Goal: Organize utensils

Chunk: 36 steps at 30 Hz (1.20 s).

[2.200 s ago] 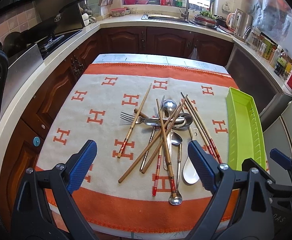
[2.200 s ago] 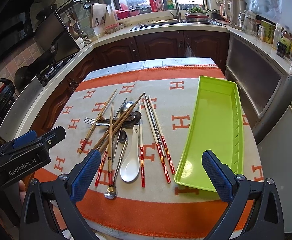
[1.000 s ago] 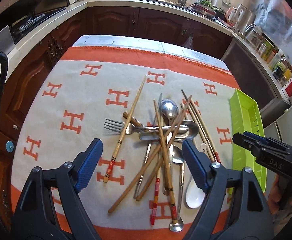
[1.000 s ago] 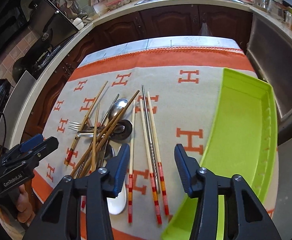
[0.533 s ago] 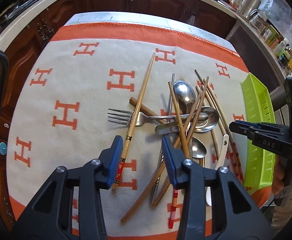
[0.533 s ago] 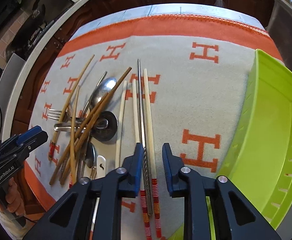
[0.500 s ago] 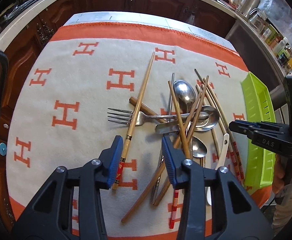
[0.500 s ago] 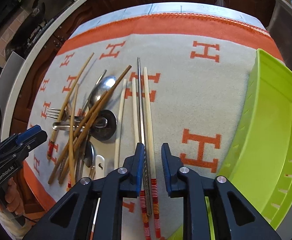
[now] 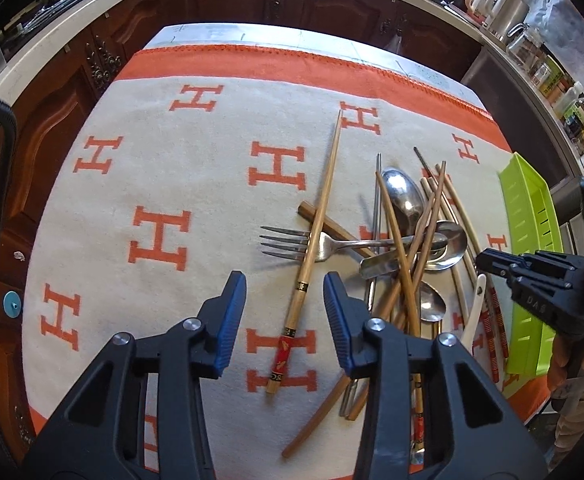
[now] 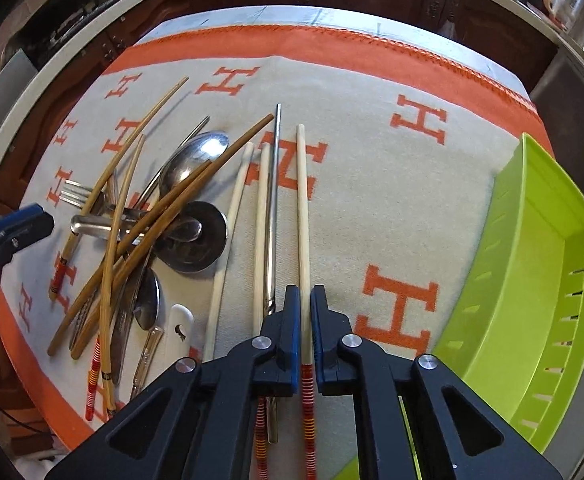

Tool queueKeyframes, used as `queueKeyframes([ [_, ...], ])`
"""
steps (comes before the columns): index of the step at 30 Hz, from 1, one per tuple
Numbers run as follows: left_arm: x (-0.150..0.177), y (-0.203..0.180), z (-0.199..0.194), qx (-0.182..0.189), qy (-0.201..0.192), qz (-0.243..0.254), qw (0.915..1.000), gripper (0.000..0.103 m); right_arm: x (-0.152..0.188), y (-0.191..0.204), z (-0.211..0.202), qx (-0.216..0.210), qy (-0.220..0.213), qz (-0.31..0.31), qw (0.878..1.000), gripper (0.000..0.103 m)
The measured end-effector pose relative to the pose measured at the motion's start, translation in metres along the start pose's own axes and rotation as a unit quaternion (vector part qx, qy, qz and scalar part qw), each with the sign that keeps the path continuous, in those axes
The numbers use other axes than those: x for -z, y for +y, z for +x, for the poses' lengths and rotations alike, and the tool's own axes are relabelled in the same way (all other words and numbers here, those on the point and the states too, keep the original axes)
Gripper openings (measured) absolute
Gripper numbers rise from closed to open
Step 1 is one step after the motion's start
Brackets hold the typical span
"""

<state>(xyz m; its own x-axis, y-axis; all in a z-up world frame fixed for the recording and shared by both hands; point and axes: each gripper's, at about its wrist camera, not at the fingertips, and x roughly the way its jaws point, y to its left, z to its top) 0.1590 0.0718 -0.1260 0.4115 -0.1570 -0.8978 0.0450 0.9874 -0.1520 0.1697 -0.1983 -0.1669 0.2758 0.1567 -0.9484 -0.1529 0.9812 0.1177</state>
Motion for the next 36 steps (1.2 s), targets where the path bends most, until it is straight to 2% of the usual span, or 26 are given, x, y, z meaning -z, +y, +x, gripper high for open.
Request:
queueKeyframes([
  [4,0.003,-0.004,0.008,-0.009,0.002,0.019,0.9998,0.037,0.009,-0.023,-0.018,-0.035,-0.012,0.047,0.998,0.005],
  [11,0.002,-0.01,0.028,-0.028,0.01,0.039,0.9988,0.037,0.025,-0.054,-0.067,-0.117,-0.055,0.113,0.985,0.005],
  [13,0.002,-0.012,0.035,-0.035,0.013,0.042,0.9984,0.037,0.03,-0.062,-0.082,-0.126,-0.069,0.125,0.982,0.005],
  [14,0.002,-0.012,0.036,-0.038,0.012,0.044,0.9983,0.037,0.035,-0.067,-0.091,-0.126,-0.075,0.13,0.981,0.005],
  [16,0.004,-0.017,0.037,-0.052,0.004,0.058,0.9969,0.026,0.041,-0.077,-0.104,-0.12,-0.087,0.145,0.978,0.005],
  [18,0.005,-0.02,0.036,-0.049,0.003,0.065,0.9966,0.009,0.047,-0.091,-0.112,-0.109,-0.093,0.168,0.975,0.005],
  [20,0.007,-0.022,0.035,-0.05,0.003,0.068,0.9964,0.005,0.055,-0.107,-0.116,-0.093,-0.097,0.198,0.971,0.005],
  [24,0.014,-0.026,0.026,-0.068,-0.012,0.073,0.9949,0.005,0.069,-0.136,-0.114,-0.072,-0.091,0.238,0.964,0.005],
  [27,0.019,-0.027,0.013,-0.068,-0.027,0.069,0.995,0.005,0.076,-0.146,-0.106,-0.049,-0.079,0.253,0.963,0.005],
  [29,0.021,-0.026,0.002,-0.065,-0.034,0.064,0.9953,0.005,0.078,-0.151,-0.101,-0.013,-0.068,0.261,0.963,0.006],
  [30,0.022,-0.026,-0.005,-0.062,-0.039,0.06,0.9955,0.004,0.081,-0.154,-0.099,0.002,-0.067,0.263,0.962,0.01],
  [32,0.024,-0.026,-0.019,-0.055,-0.049,0.055,0.9958,0.004,0.083,-0.154,-0.097,0.009,-0.071,0.263,0.962,0.027],
  [33,0.025,-0.027,-0.026,-0.052,-0.055,0.055,0.9956,0.004,0.083,-0.153,-0.097,0.009,-0.076,0.261,0.962,0.041],
  [34,0.025,-0.028,-0.03,-0.05,-0.058,0.055,0.9955,0.004,0.083,-0.15,-0.101,0.01,-0.084,0.255,0.963,0.048],
  [36,0.027,-0.033,-0.046,-0.038,-0.069,0.057,0.9953,0.004,0.079,-0.139,-0.104,0.01,-0.094,0.241,0.966,0.049],
])
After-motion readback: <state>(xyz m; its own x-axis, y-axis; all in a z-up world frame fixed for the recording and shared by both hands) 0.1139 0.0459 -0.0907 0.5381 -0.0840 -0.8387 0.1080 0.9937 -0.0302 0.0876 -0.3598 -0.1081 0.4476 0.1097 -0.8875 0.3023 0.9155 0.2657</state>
